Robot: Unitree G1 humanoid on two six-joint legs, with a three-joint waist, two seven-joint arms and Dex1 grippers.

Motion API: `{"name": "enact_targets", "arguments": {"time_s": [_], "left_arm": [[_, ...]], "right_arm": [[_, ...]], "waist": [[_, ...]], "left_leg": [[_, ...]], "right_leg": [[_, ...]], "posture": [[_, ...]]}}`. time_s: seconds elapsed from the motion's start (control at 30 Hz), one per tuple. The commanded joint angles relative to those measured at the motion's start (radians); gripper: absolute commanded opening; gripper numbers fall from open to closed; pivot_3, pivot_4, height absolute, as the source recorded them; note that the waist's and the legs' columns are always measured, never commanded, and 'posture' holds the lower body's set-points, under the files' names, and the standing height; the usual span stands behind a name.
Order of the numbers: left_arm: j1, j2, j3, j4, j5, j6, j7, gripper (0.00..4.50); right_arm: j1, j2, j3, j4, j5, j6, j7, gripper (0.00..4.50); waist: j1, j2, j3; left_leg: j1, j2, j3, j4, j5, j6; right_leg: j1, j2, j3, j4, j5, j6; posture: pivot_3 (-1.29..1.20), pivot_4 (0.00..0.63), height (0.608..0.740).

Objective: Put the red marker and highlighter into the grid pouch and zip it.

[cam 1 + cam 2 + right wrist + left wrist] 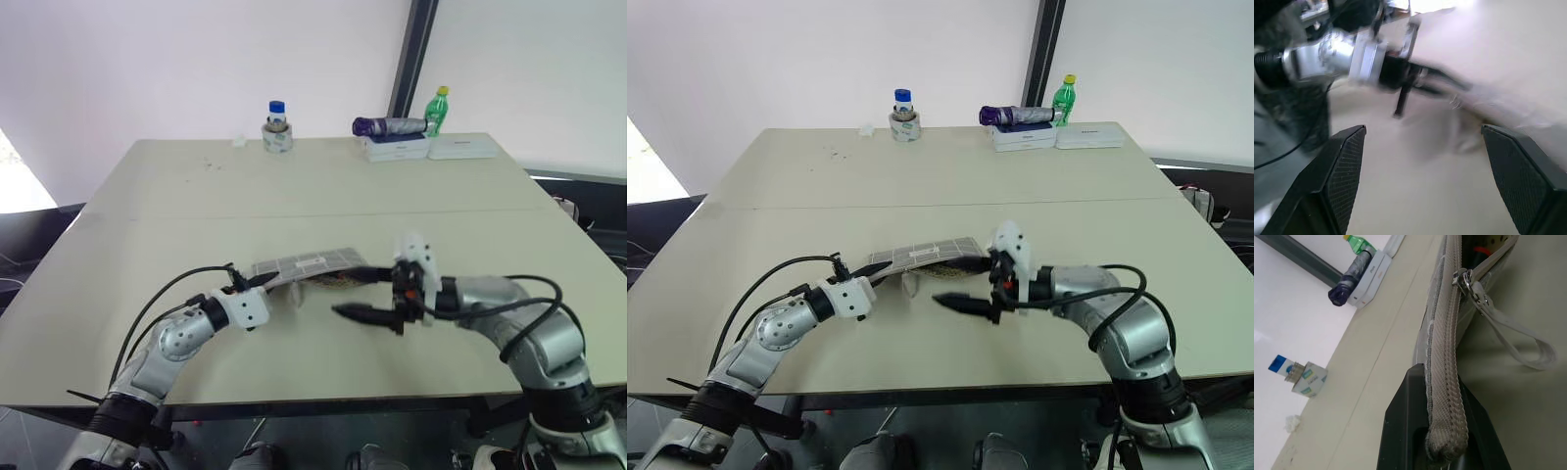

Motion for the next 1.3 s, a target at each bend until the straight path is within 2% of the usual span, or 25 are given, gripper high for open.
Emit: {"name": "enact_targets", "arguments": {"time_s": [0.03,0.17,0.33,0.6,0.7,0.8,0.87,0.9,0.97,1.03,1.2,1.3], "left_arm": [[-0.044,-0.005,-0.003,-0.017,-0.012,-0.007,-0.01,0.0],[-0.059,0.0,-0.015,-0.031,0.0,-0.011,-0.032,0.0],[-0.063,0.007,-0.013,-0.062,0.001,0.002,-0.045,0.0],[-0.054,0.016,-0.01,-0.075,-0.001,0.012,-0.042,0.0],[-0.051,0.016,-0.01,-0.078,0.001,0.015,-0.039,0.0],[-0.045,0.013,-0.01,-0.079,0.002,0.016,-0.034,0.0],[-0.04,0.012,-0.013,-0.08,0.006,0.014,-0.032,0.0],[-0.037,0.012,-0.015,-0.079,0.009,0.013,-0.03,0.0],[-0.032,0.01,-0.015,-0.081,0.012,0.014,-0.027,0.0],[-0.024,0.012,-0.01,-0.086,0.018,0.019,-0.023,0.0],[0.013,0.029,0.004,-0.087,0.024,0.025,-0.014,0.0],[0.032,0.036,0.006,-0.084,0.023,0.021,-0.009,0.0]], "right_arm": [[0.038,0.032,0.11,0.057,-0.116,-0.091,-0.07,3.9],[0.019,0.177,0.157,0.195,-0.206,-0.227,-0.18,3.9],[-0.035,0.387,0.125,0.373,-0.25,-0.368,-0.316,3.9],[-0.08,0.486,0.15,0.47,-0.272,-0.464,-0.3,3.9],[-0.086,0.503,0.125,0.479,-0.252,-0.458,-0.299,3.02],[-0.082,0.51,0.101,0.466,-0.227,-0.439,-0.296,1.56],[-0.08,0.503,0.099,0.466,-0.229,-0.437,-0.291,0.37],[-0.077,0.499,0.095,0.463,-0.222,-0.43,-0.284,0.04],[-0.07,0.485,0.093,0.456,-0.217,-0.422,-0.272,0.04],[-0.053,0.421,0.095,0.448,-0.239,-0.426,-0.244,0.04],[-0.019,0.081,0.062,0.494,-0.3,-0.493,-0.045,0.04],[-0.03,-0.06,0.005,0.545,-0.28,-0.496,0.033,0.04]], "waist": [[0.0,0.0,0.0],[-0.004,0.0,0.0],[-0.006,0.0,0.0],[-0.004,0.0,0.0],[-0.005,0.0,0.0],[-0.004,0.0,0.0],[-0.004,0.0,0.0],[-0.005,0.0,0.0],[-0.005,0.0,0.0],[-0.003,0.0,0.0],[0.002,0.0,0.0],[-0.002,0.0,0.0]], "left_leg": [[0.0,0.0,0.0,0.001,0.0,0.0],[0.0,0.0,0.0,0.001,0.0,0.0],[0.0,0.0,0.001,0.0,0.004,-0.006],[0.0,0.0,0.001,0.0,0.004,-0.007],[0.0,0.0,0.001,0.0,0.004,-0.007],[0.0,0.0,0.001,0.0,0.004,-0.007],[0.0,0.0,0.001,0.0,0.004,-0.007],[0.0,0.0,0.001,0.0,0.004,-0.007],[0.0,0.0,0.001,0.0,0.004,-0.007],[0.0,0.0,0.001,0.0,0.004,-0.007],[0.0,-0.001,0.001,0.001,0.001,-0.002],[0.0,-0.001,0.001,0.001,0.0,0.0]], "right_leg": [[0.0,0.0,0.0,0.0,0.0,0.0],[0.0,0.001,0.0,0.0,0.0,0.0],[-0.001,0.003,0.0,0.001,0.0,0.0],[0.0,0.002,0.0,0.001,0.0,0.0],[-0.001,0.002,0.0,0.001,0.0,0.0],[-0.001,0.002,0.0,0.001,0.0,0.0],[-0.001,0.002,0.0,0.0,0.0,0.0],[-0.001,0.002,0.0,0.0,0.0,0.0],[-0.001,0.002,0.0,0.0,0.0,0.0],[-0.001,0.002,0.0,0.0,0.0,0.0],[0.001,0.0,0.0,-0.001,0.0,0.0],[0.002,0.0,0.001,-0.002,0.0,0.0]], "posture": [[0.0,0.15,0.74],[0.0,0.15,0.74],[0.0,0.15,0.74],[0.0,0.15,0.74],[0.0,0.15,0.74],[0.0,0.15,0.74],[0.0,0.15,0.74],[0.0,0.15,0.74],[0.0,0.15,0.74],[0.0,0.15,0.74],[0.0,0.15,0.74],[0.0,0.15,0.74]]}}
